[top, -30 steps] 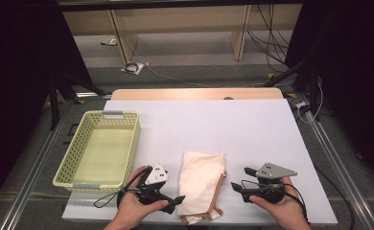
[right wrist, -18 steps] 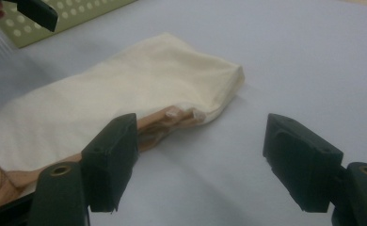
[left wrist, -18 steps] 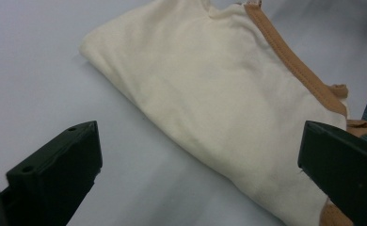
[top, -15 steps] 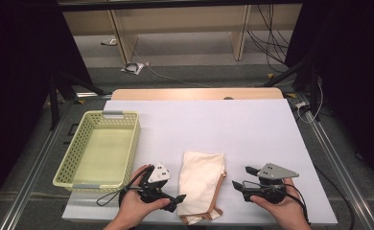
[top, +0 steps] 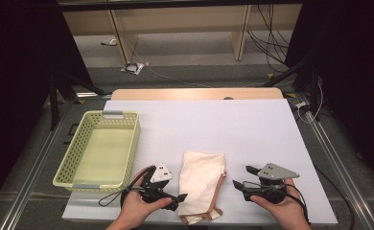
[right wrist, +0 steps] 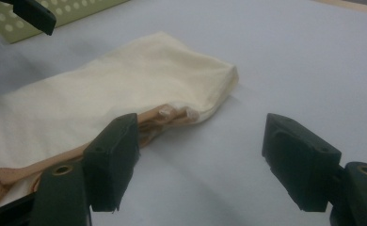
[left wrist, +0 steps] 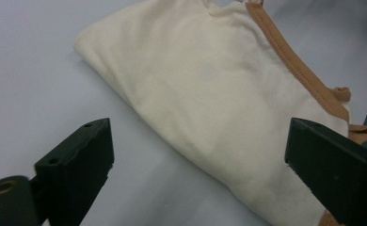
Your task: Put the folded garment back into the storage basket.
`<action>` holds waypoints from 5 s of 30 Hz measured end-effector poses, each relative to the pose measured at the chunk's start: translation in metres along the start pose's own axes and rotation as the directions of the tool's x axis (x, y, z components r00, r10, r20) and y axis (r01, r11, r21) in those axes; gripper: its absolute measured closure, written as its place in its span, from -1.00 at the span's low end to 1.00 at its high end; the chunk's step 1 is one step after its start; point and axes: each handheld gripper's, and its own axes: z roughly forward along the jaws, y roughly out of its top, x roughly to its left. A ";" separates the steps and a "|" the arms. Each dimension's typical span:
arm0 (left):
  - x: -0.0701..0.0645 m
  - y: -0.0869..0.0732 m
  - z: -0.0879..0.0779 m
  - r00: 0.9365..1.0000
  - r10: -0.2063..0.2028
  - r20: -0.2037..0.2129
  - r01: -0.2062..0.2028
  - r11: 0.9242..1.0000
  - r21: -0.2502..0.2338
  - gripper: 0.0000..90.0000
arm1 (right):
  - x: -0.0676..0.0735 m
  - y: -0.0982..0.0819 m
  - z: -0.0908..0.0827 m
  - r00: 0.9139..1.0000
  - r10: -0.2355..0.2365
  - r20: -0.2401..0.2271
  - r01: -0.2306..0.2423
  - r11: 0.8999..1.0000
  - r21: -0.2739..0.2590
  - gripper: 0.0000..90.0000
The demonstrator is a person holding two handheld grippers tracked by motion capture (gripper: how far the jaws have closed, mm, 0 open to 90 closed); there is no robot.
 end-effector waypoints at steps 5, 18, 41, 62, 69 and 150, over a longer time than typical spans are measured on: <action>0.001 0.000 0.001 1.000 -0.014 -0.011 0.014 1.000 0.019 -0.65 | 0.001 0.000 -0.001 1.000 -0.004 0.007 0.004 1.000 0.002 -0.36; 0.005 0.004 0.015 0.999 -0.048 -0.014 0.049 0.996 0.075 -0.51 | 0.007 0.001 -0.003 1.000 -0.010 0.020 0.010 1.000 0.002 -0.36; 0.008 0.021 0.063 0.990 -0.089 -0.111 0.106 0.982 0.159 -0.50 | 0.006 0.003 0.001 1.000 -0.020 0.021 0.019 1.000 0.005 -0.36; -0.011 0.018 0.060 0.968 -0.193 -0.163 0.210 0.973 0.097 0.34 | 0.009 0.004 0.003 1.000 -0.026 0.014 0.025 1.000 0.010 -0.36; -0.007 0.015 0.059 0.964 -0.227 -0.139 0.240 0.968 0.080 0.62 | 0.009 0.004 0.003 1.000 -0.020 0.013 0.020 1.000 0.010 -0.36; 0.031 0.048 -0.011 0.984 -0.162 0.074 0.171 0.976 -0.138 0.86 | 0.007 0.001 0.002 1.000 -0.003 0.030 0.004 1.000 -0.023 -0.36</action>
